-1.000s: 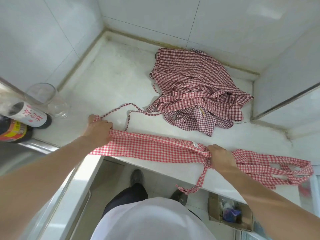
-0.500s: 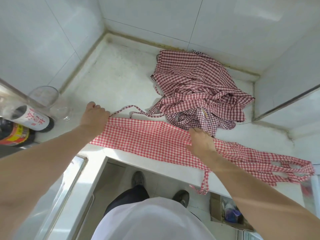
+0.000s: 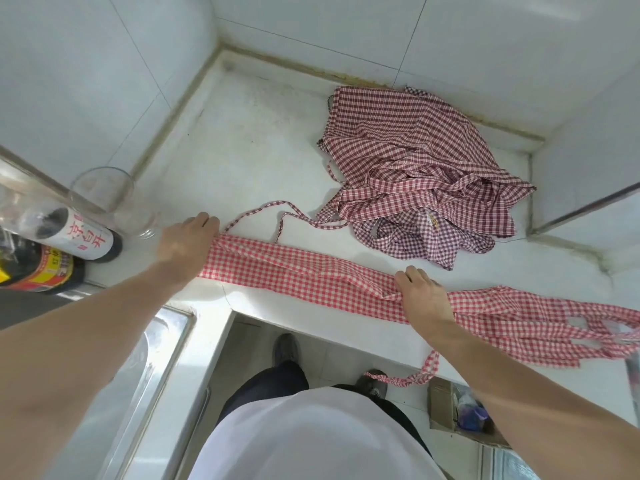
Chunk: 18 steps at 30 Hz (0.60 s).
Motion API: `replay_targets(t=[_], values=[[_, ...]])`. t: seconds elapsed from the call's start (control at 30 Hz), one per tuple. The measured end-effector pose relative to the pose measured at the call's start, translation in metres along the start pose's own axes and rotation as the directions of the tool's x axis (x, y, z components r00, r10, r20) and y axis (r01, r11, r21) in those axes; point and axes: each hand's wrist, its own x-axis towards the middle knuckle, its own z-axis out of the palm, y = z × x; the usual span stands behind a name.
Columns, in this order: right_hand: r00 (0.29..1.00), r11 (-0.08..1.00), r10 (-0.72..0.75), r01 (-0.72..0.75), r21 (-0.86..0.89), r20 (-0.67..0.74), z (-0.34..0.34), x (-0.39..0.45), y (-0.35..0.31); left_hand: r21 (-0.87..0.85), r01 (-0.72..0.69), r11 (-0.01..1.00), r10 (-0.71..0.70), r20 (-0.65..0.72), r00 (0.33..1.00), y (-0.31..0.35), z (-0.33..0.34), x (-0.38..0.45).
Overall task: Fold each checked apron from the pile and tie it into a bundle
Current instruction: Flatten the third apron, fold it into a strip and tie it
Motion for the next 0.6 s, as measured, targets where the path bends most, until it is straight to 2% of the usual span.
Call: replay_targets(t=[0.07,0.1,0.2,0.3,0.47,0.6], values=[[0.999,1.000,0.028,-0.028,-0.004,0.026,0.000,-0.002,0.000,-0.033,-0.091,0.995,0.087,-0.086,0.992,0.000,0.007,-0.011],[0.999,0.999,0.034,-0.034,-0.006,0.033,-0.001,-0.003,-0.001,-0.038,-0.094,0.995,0.092,-0.071,0.993,-0.001,0.011,-0.016],[0.997,0.999,0.046,-0.044,-0.032,0.063,-0.004,-0.003,-0.004,-0.044,0.032,0.999,-0.029,0.069,0.997,-0.005,0.019,-0.027],[0.998,0.998,0.038,-0.036,-0.042,0.056,-0.005,-0.003,-0.004,-0.090,0.087,0.992,-0.074,0.134,0.988,-0.004,0.017,-0.035],[0.998,1.000,0.031,-0.030,-0.006,0.053,-0.008,-0.003,-0.002,-0.077,0.111,0.991,-0.100,0.129,0.987,0.009,0.007,-0.048],[0.998,0.996,0.006,-0.011,0.091,0.054,-0.006,-0.008,0.002,-0.074,0.272,0.960,-0.260,0.139,0.956,0.030,-0.001,-0.047]])
